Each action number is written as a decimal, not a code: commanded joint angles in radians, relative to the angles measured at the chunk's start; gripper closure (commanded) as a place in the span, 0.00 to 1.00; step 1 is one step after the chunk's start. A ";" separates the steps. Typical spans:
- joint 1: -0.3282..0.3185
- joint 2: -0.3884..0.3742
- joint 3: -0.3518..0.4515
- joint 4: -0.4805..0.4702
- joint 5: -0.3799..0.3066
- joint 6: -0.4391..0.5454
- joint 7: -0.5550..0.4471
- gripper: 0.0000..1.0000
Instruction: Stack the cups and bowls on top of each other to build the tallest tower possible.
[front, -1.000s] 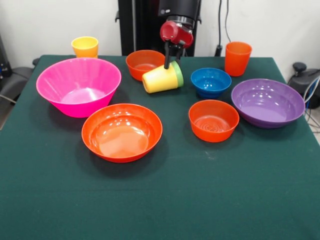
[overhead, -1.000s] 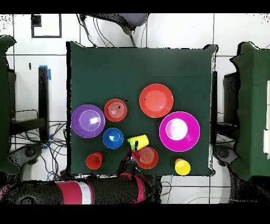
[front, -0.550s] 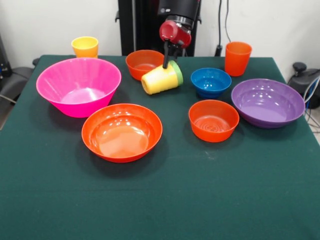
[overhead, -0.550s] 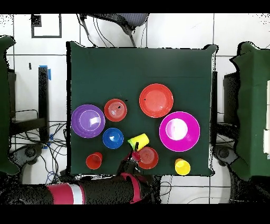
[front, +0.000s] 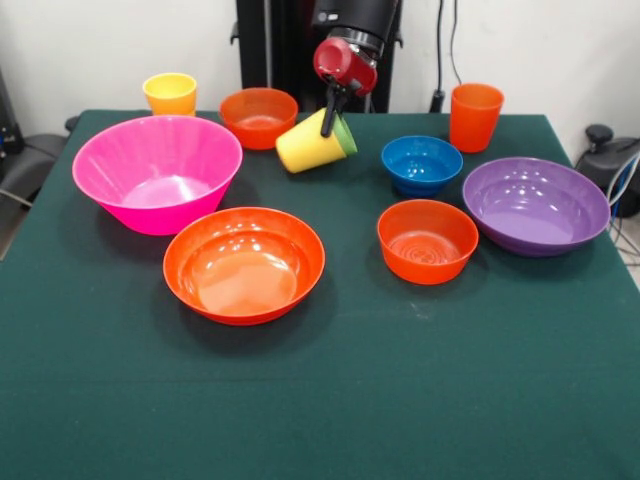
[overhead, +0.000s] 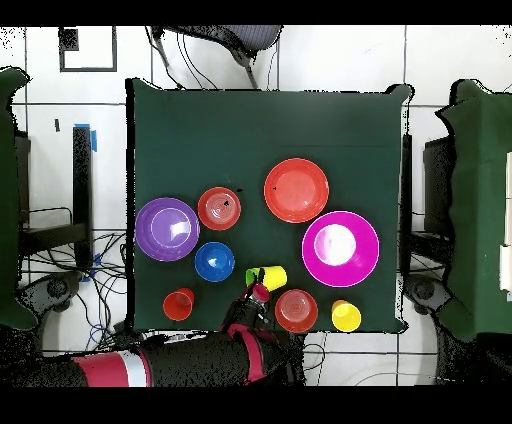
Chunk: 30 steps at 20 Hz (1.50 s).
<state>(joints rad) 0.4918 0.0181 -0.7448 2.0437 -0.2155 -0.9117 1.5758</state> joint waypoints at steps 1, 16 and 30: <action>0.005 0.042 0.084 -0.140 0.053 0.122 0.048 1.00; -0.090 -0.108 0.155 -0.141 -0.214 0.149 0.133 1.00; -0.356 -0.518 0.453 -0.061 -0.898 0.399 0.484 1.00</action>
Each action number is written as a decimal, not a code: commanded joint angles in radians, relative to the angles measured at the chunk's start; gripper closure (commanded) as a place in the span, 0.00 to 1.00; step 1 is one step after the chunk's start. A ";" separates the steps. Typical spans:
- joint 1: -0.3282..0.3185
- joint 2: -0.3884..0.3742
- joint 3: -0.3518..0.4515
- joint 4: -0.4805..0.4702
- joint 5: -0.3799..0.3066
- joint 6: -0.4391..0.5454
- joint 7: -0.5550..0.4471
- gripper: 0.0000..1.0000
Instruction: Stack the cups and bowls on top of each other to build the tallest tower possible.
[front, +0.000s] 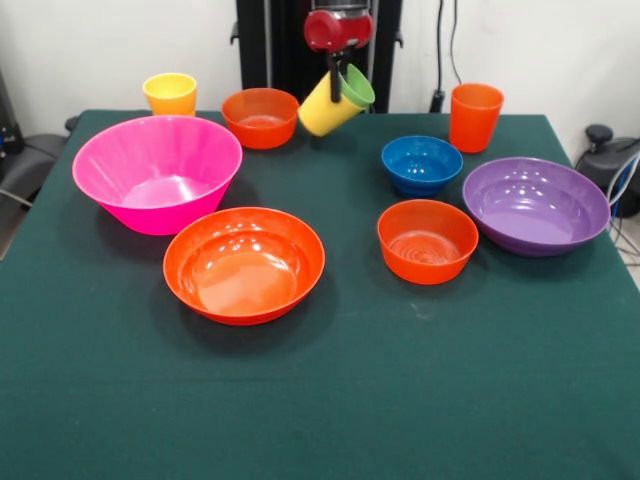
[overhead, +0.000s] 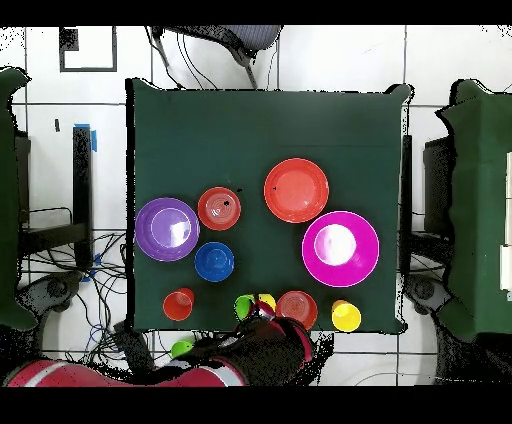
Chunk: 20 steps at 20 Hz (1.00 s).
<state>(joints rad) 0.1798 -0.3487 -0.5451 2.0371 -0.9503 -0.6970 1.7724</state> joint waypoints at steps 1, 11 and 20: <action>-0.050 -0.157 0.261 -0.051 -0.176 0.191 0.297 1.00; -0.112 -0.148 0.300 -0.022 -0.192 0.030 0.336 1.00; -0.170 -0.129 0.345 0.008 -0.201 -0.049 0.341 1.00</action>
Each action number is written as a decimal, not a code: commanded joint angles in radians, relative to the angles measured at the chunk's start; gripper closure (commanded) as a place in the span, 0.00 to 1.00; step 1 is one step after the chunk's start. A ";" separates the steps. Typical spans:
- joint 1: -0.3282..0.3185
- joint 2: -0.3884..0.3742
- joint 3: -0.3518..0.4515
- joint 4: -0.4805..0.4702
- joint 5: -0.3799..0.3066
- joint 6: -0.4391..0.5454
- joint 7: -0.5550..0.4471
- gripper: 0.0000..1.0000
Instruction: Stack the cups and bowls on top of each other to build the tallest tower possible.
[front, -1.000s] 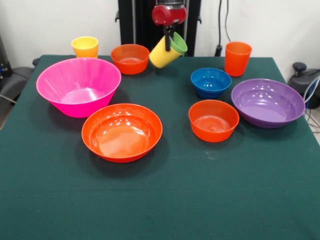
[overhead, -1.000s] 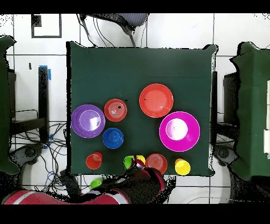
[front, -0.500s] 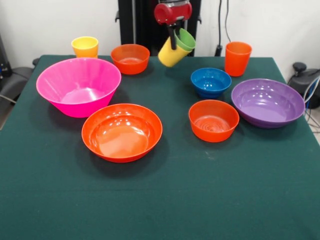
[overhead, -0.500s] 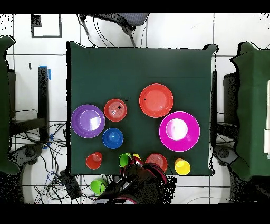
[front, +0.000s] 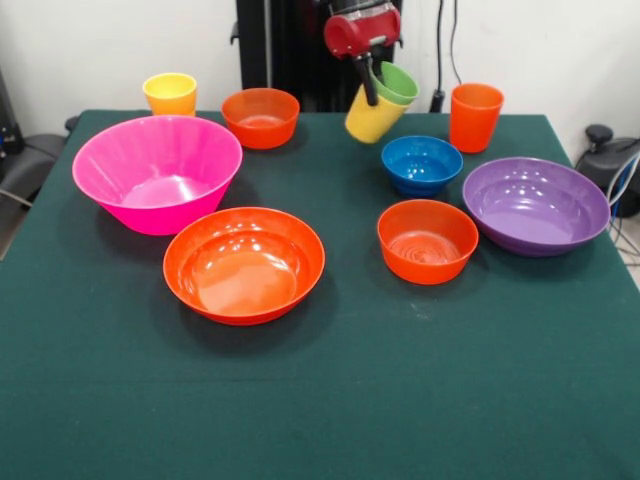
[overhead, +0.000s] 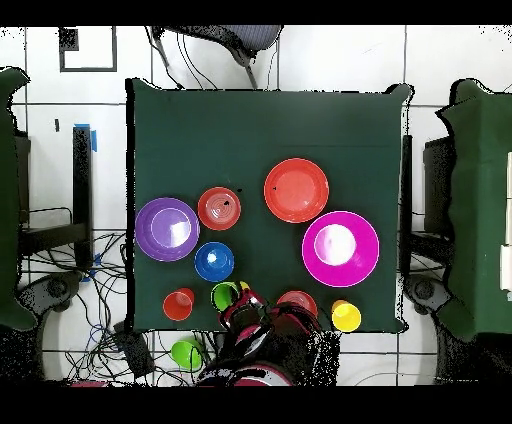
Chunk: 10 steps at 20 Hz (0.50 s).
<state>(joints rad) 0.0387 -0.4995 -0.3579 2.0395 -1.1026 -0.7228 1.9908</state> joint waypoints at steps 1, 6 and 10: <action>-0.033 0.023 0.162 0.008 -0.051 -0.023 0.126 1.00; -0.051 0.027 0.198 0.010 -0.079 0.018 0.178 1.00; -0.089 -0.022 0.255 0.024 -0.215 0.055 0.329 1.00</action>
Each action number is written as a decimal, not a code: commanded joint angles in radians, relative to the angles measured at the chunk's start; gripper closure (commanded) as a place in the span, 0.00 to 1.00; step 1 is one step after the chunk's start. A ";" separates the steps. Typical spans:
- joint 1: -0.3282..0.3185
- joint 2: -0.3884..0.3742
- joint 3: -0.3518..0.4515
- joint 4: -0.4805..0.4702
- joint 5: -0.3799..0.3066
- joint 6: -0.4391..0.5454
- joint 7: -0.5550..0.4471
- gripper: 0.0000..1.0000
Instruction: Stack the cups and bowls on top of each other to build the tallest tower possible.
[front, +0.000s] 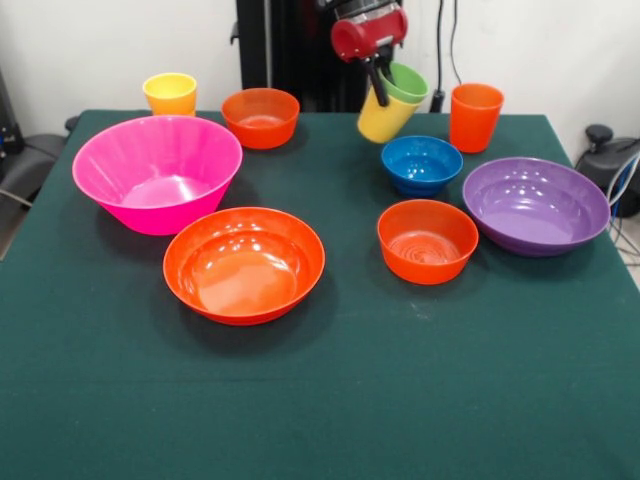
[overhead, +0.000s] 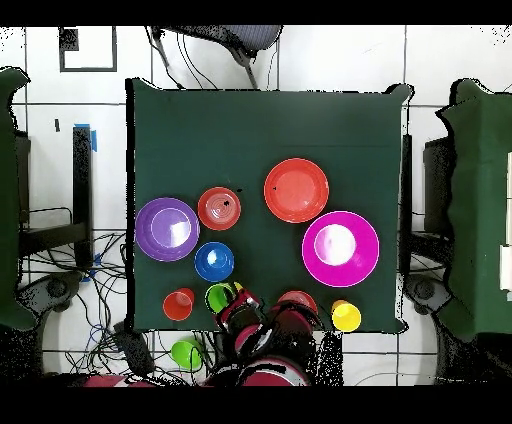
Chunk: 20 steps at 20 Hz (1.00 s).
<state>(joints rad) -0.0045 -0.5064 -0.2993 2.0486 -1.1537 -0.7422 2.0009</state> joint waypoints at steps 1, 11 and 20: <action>-0.050 -0.016 0.203 0.017 -0.172 0.076 0.329 1.00; -0.077 0.140 0.203 0.002 -0.065 0.010 0.166 1.00; -0.096 0.193 0.191 -0.006 -0.011 -0.068 0.097 1.00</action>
<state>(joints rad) -0.0777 -0.3947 -0.2255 2.0694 -1.2266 -0.7462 2.1026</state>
